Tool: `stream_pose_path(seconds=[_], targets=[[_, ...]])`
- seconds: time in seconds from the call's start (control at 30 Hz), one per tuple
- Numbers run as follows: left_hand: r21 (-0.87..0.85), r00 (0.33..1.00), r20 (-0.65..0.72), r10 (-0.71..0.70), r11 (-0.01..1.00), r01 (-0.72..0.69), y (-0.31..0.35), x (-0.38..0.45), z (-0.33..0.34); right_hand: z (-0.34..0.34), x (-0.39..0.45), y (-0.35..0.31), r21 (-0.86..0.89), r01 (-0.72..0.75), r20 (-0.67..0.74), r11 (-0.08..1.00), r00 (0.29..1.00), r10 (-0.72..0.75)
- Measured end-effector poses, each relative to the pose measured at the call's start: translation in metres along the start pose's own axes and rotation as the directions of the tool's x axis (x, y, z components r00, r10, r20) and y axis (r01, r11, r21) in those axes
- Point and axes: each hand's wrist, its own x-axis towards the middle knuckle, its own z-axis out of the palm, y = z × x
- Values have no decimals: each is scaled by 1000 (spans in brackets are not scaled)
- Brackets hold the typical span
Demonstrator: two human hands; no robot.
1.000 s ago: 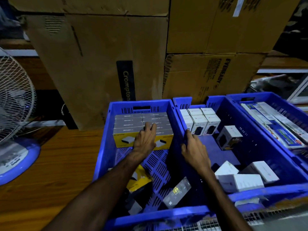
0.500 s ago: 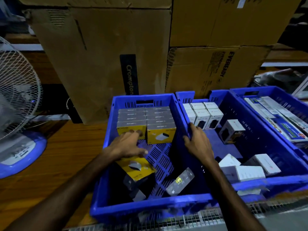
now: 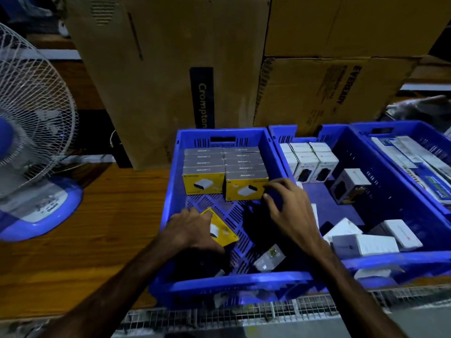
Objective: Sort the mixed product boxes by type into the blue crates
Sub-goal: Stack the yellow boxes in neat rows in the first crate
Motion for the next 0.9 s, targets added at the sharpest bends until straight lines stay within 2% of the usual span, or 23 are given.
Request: stream_pose_path(seconds=[0.07, 0.17, 0.27, 0.33, 0.4, 0.5, 0.67, 0.8, 0.9], targets=[[-58, 999, -34, 24, 998, -26, -4, -1, 2, 4, -4, -9, 87, 20, 79, 996, 997, -27], [-106, 969, -196, 151, 979, -174, -10, -3, 7, 11, -1, -20, 254, -29, 261, 967, 965, -40], [-96, 845, -441, 301, 921, -378, -11, -8, 7, 18, 6, -25, 307, -230, 540, 923, 841, 30], [-51, 748, -570, 340, 894, -445, -12, -10, 6, 23, 9, -24, 461, -394, 625, 795, 780, 24], [10, 682, -636, 361, 887, -461, -15, -11, 6, 26, 8, -21, 608, -502, 611, 615, 790, 41], [-22, 637, -686, 352, 865, -501, -20, -12, 5, 21, 4, -20, 711, -502, 565, 492, 824, 24], [-302, 585, -804, 108, 773, -558, -31, -9, -6, 14, 3, -19, 770, -389, 481, 506, 875, -58], [-292, 613, -780, 125, 794, -533, -41, -5, -21, 18, 5, -26, 779, -348, 455, 522, 886, -89], [-209, 620, -763, 182, 838, -504, -44, -1, -28, 24, 10, -32, 757, -278, 418, 591, 902, -111]])
